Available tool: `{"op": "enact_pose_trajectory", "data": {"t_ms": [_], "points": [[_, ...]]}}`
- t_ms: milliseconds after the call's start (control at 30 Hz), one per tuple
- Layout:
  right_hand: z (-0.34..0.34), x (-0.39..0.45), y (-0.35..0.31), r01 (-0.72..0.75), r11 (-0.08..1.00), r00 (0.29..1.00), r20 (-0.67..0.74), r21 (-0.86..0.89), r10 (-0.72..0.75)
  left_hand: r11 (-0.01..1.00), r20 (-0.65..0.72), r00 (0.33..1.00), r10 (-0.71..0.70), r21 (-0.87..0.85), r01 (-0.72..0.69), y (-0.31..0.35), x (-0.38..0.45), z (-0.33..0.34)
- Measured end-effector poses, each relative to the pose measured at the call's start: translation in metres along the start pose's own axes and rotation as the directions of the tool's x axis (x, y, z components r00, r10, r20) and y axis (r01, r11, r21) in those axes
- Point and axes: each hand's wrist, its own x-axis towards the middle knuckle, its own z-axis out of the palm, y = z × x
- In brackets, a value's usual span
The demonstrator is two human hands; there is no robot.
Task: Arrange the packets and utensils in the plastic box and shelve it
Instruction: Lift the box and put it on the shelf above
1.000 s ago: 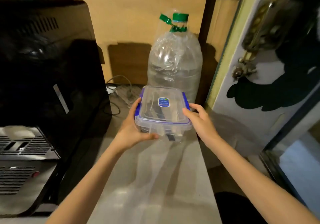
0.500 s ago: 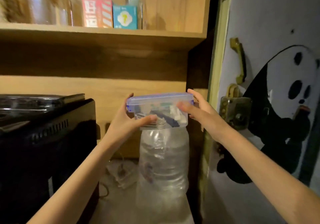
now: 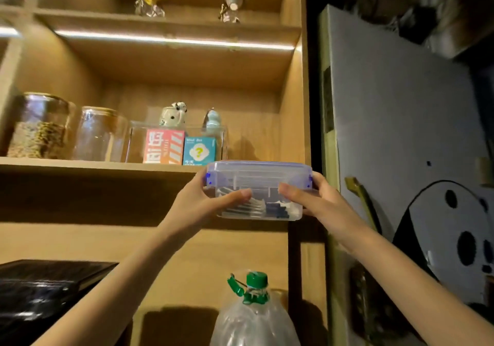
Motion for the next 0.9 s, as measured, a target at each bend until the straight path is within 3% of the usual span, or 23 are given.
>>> {"op": "enact_pose_trajectory", "data": {"t_ms": [433, 900], "points": [[-0.027, 0.091, -0.042, 0.062, 0.987, 0.996, -0.056, -0.151, -0.071, 0.990, 0.051, 0.989, 0.137, 0.037, -0.139, 0.037, 0.101, -0.007], [-0.029, 0.167, 0.022, 0.017, 0.984, 0.994, -0.105, -0.178, -0.036, 0.990, 0.107, 0.990, 0.092, 0.100, -0.103, -0.024, 0.168, 0.002]]}}
